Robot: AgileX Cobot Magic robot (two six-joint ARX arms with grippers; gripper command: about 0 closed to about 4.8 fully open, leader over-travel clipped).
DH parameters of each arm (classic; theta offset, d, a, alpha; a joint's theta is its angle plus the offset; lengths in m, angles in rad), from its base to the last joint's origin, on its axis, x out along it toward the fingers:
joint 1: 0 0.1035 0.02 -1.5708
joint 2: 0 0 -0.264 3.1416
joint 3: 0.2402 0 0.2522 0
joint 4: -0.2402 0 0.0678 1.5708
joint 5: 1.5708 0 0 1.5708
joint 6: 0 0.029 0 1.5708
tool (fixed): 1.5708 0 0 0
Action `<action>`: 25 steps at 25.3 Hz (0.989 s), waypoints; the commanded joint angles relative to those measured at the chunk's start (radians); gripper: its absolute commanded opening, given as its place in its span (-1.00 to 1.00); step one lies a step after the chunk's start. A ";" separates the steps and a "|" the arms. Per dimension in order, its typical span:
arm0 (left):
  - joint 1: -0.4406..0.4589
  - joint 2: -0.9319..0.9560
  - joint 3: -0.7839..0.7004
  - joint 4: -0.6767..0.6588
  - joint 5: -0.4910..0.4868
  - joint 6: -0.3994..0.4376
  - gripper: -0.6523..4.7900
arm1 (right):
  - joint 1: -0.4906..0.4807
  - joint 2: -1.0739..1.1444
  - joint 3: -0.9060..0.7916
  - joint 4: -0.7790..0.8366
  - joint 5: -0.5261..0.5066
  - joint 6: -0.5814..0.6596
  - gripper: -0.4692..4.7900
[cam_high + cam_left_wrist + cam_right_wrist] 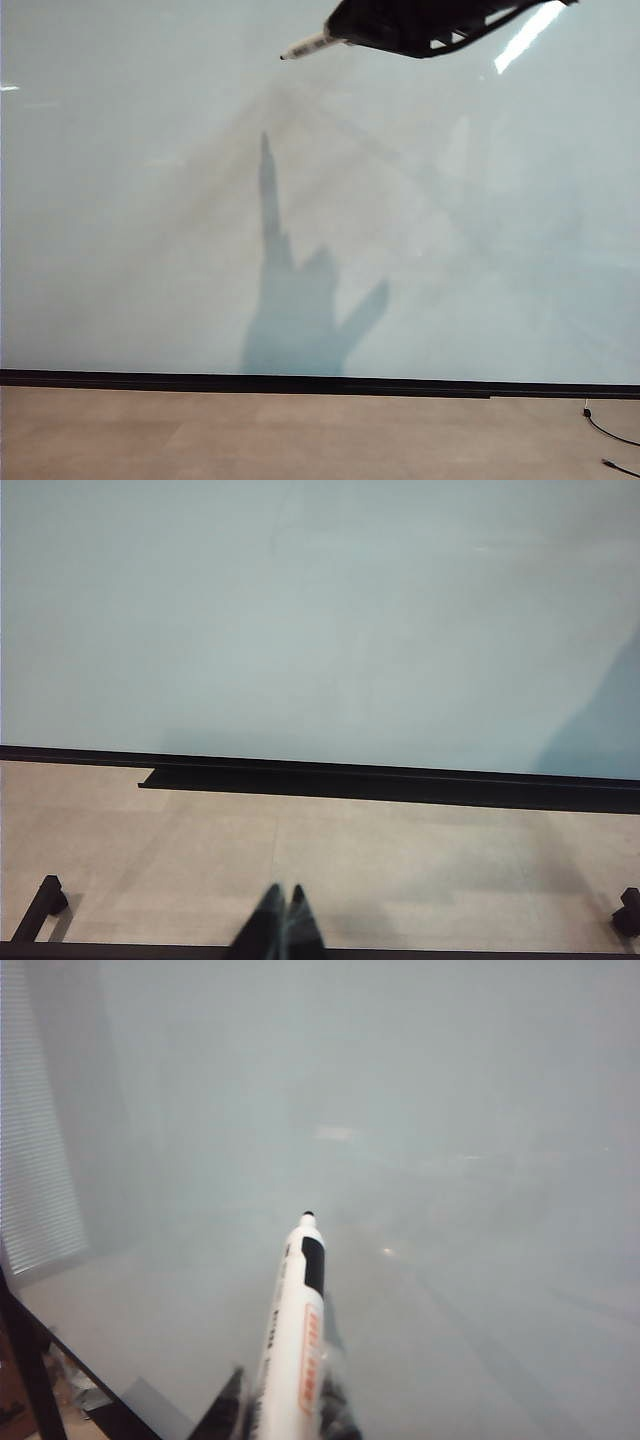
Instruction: Pick up the pen on the shelf to the right of the whiteboard and write the letter Z.
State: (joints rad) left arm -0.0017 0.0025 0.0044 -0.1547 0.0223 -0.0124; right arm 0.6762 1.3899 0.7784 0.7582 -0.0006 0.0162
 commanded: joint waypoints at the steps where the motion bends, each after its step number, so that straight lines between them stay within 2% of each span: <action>1: 0.000 0.001 0.002 0.005 0.000 0.005 -0.78 | 0.010 0.003 0.046 -0.034 -0.006 -0.019 -0.86; 14: 0.000 0.001 0.002 0.006 0.000 0.005 -0.78 | 0.023 0.063 0.218 -0.167 -0.034 -0.029 -0.86; 17: 0.000 0.001 0.002 0.006 0.000 0.005 -0.78 | 0.023 0.084 0.273 -0.247 -0.047 -0.038 -0.86; 25: 0.000 0.001 0.002 0.006 0.000 0.005 -0.78 | 0.022 0.093 0.287 -0.254 -0.022 -0.040 -0.86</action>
State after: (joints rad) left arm -0.0017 0.0029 0.0044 -0.1547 0.0223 -0.0120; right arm 0.6979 1.4860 1.0592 0.4927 -0.0406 -0.0204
